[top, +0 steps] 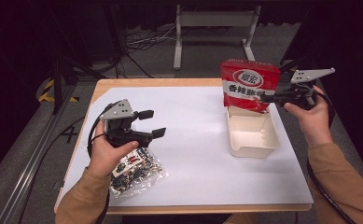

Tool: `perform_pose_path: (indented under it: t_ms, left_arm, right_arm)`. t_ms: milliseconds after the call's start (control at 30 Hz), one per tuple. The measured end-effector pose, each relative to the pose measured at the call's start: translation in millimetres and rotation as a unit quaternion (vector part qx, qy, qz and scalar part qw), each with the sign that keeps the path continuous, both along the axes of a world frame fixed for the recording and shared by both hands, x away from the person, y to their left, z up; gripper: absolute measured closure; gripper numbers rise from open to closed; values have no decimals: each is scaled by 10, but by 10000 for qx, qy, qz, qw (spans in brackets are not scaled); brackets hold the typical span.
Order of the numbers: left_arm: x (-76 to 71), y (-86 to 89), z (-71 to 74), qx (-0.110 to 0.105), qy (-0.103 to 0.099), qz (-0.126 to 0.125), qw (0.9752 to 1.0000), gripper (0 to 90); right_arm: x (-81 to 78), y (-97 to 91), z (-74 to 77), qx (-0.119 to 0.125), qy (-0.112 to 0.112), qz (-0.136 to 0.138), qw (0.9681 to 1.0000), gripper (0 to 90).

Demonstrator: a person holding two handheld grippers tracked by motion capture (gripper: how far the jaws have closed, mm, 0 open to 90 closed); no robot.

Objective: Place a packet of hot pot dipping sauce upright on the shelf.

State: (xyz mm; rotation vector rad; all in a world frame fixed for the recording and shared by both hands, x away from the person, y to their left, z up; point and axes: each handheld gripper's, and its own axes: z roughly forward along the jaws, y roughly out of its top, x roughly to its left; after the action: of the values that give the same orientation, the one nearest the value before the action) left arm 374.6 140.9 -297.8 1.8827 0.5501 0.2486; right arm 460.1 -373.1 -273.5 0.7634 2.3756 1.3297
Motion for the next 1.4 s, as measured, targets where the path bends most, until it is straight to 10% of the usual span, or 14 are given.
perform_pose_path:
  t_ms: [1400]
  left_arm:
    - [13, -6, -29, 42, 59, -32, 10000, 244]
  right_arm:
    - [439, -169, -583, -210, 554, -381, 9975, 877]
